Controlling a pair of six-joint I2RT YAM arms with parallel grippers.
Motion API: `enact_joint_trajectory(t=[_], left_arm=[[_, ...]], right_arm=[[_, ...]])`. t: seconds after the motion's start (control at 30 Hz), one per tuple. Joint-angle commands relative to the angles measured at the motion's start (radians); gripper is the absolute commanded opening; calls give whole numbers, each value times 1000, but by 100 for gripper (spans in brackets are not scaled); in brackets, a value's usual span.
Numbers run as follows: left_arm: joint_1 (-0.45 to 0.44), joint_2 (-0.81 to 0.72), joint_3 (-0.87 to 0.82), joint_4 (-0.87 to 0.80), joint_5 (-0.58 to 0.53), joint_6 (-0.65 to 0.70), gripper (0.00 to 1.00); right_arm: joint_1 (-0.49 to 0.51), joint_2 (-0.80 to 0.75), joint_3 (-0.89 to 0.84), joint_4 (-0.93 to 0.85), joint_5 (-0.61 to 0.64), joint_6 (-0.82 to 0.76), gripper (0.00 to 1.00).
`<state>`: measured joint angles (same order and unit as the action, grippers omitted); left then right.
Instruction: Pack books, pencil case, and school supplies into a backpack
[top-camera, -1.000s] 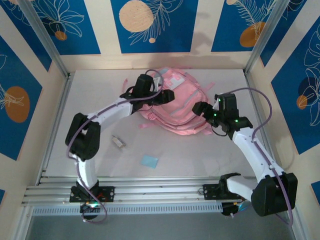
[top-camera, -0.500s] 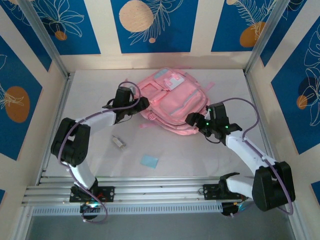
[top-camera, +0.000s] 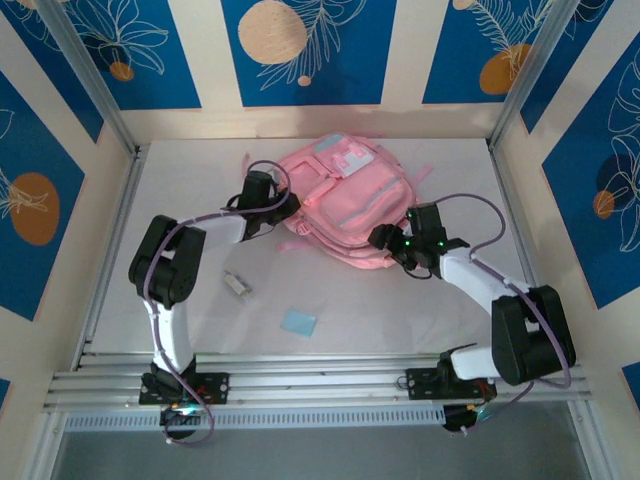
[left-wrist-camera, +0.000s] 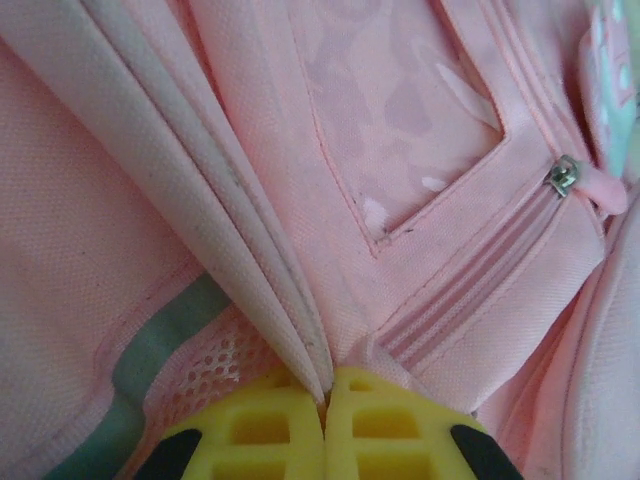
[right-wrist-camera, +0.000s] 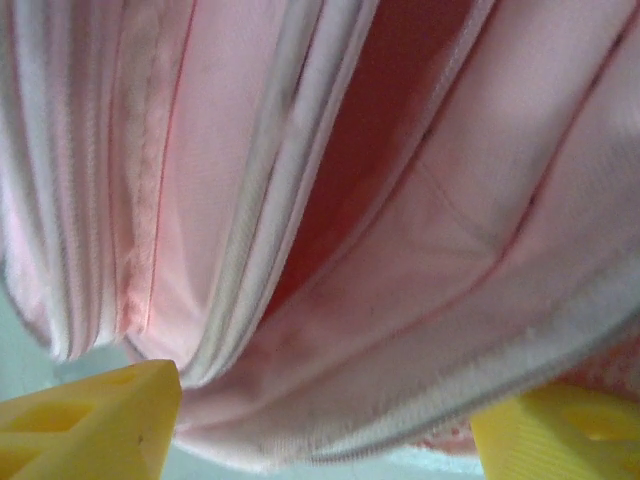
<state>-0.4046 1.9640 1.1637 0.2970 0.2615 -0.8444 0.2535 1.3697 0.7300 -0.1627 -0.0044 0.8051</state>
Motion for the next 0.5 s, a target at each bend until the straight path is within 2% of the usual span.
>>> enact_joint_trajectory(t=[0.0,0.2,0.33,0.47], left_arm=[[-19,-60,-106,117,39,-70,0],[-103,-218,-280,196,-18,-154,0],[-139,-269,-317,205,-55,-183,0],[-144,-274,-318,201,-88,-184,0]], right_arm=[[-22,59,73,31,50,-30,71],[-79,169,178,39,59,-76,58],[-103,214,282,-48,57,-130,59],[-83,167,336,-191,80,-158,68]])
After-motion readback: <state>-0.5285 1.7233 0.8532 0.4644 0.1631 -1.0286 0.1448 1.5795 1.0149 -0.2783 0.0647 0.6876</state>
